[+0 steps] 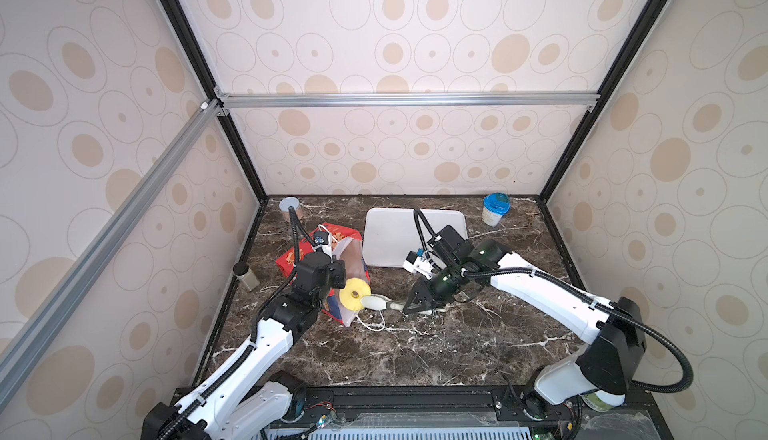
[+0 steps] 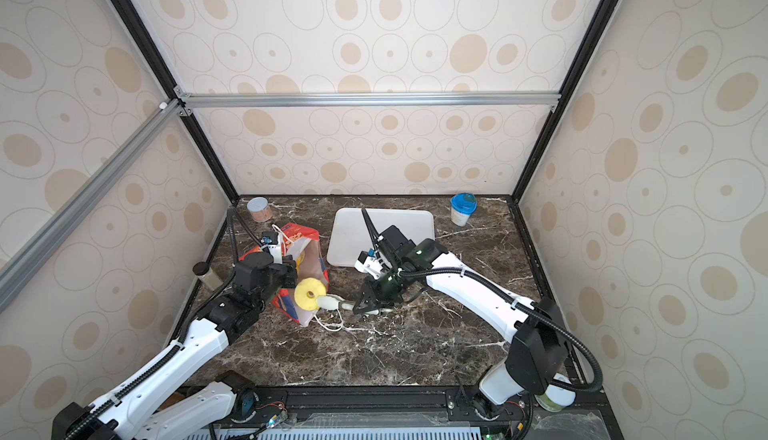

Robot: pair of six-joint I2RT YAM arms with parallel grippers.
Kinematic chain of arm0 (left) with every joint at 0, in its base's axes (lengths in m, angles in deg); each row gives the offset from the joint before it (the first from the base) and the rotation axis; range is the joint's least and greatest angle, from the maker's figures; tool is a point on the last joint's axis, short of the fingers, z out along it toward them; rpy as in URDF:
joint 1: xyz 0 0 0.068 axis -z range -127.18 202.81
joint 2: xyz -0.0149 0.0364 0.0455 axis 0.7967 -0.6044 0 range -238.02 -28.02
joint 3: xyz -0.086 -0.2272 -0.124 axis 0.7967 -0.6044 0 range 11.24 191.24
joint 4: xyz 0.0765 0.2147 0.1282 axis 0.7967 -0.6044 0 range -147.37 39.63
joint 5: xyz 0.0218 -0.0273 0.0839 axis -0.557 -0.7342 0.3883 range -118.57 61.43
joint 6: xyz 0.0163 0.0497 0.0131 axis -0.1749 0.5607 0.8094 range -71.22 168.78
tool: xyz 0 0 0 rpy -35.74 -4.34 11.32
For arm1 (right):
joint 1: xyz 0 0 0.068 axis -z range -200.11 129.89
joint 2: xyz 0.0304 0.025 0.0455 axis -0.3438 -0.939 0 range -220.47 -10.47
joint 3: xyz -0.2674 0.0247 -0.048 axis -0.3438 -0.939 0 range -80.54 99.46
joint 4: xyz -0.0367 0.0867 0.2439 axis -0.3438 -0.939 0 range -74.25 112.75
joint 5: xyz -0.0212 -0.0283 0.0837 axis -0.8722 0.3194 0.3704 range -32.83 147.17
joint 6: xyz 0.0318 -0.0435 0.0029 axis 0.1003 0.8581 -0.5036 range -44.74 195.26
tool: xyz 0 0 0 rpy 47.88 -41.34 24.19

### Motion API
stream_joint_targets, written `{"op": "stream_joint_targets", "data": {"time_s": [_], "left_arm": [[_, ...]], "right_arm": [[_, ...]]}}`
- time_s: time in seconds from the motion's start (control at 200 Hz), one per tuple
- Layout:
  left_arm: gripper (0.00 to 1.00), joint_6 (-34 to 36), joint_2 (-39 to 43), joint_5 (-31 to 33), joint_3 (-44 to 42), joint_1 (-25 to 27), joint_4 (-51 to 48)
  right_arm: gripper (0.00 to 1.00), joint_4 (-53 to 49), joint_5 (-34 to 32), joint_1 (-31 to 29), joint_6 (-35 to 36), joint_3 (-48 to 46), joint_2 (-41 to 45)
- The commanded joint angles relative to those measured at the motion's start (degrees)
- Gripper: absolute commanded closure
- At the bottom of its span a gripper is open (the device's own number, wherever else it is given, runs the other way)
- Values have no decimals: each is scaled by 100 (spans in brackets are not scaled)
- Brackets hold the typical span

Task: Take the fake bread out of the paper bag
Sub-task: 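Pinch the yellow bread with the tongs and pull it out of the bag, then lower the yellow ring bread onto the white tray and open the tongs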

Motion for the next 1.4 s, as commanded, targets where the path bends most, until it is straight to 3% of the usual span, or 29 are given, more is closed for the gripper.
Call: {"op": "stream_joint_targets", "data": {"time_s": [0.0,0.285,0.42,0.58,0.725,0.82,1.075,1.366,1.391], "left_arm": [[100,44,-79,288,252,10,105],[100,-3,-273,627,381,11,78],[100,231,-3,630,285,6,49],[100,481,590,564,51,11,-63],[100,611,1211,910,-177,10,-446],[100,652,1543,994,-324,12,-579],[100,552,1682,942,-466,14,-510],[100,839,1699,507,-392,6,-504],[100,861,1699,427,-388,14,-489]], "right_arm": [[100,-91,184,258,106,-84,419],[100,248,421,1231,-245,-567,1253],[100,1081,465,1786,-631,-795,1264],[100,2522,543,2170,-1213,-826,365],[100,3006,766,2224,-1405,-36,-961],[100,3778,1037,2229,-1940,148,-1642],[100,3782,1162,2254,-2209,899,-2808],[100,3935,1304,2264,-2505,1220,-3313],[95,3931,1317,2265,-2502,1219,-3311]]}}
